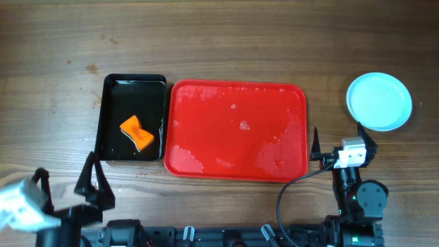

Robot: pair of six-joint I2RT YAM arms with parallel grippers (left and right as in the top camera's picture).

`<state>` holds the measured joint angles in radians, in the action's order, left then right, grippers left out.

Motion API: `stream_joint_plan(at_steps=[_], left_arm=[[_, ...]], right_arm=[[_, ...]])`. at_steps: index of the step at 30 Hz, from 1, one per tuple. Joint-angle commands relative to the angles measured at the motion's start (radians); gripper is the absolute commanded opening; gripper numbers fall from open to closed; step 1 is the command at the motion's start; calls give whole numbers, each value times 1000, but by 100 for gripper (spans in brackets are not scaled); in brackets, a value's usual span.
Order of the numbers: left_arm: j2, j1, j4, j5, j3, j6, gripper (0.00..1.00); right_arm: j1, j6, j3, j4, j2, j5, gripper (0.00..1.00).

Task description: Clean dirty plates on tray and stack at the side

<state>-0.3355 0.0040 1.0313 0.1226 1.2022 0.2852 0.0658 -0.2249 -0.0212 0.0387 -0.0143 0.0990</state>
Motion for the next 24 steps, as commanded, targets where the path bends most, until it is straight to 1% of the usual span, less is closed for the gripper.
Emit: stream_joint_plan(at_steps=[1, 4, 7, 10, 11, 19, 24], left_arm=[[140, 33, -71, 10, -143, -34, 100], [257, 34, -163, 8, -309, -35, 100], [333, 35, -245, 5, -449, -35, 100], [331, 34, -343, -10, -562, -35, 100], [331, 34, -408, -20, -612, -35, 100], [332, 32, -722, -21, -827, -35, 100], [332, 21, -868, -21, -964, -35, 100]], right_arm=[[-3, 18, -3, -3, 11, -17, 100], [-3, 18, -3, -3, 11, -17, 100], [-3, 18, -3, -3, 11, -17, 100], [-3, 18, -3, -3, 11, -17, 100], [-3, 18, -3, -3, 11, -17, 100], [-3, 18, -3, -3, 11, -17, 100], [-3, 18, -3, -3, 11, -17, 100]])
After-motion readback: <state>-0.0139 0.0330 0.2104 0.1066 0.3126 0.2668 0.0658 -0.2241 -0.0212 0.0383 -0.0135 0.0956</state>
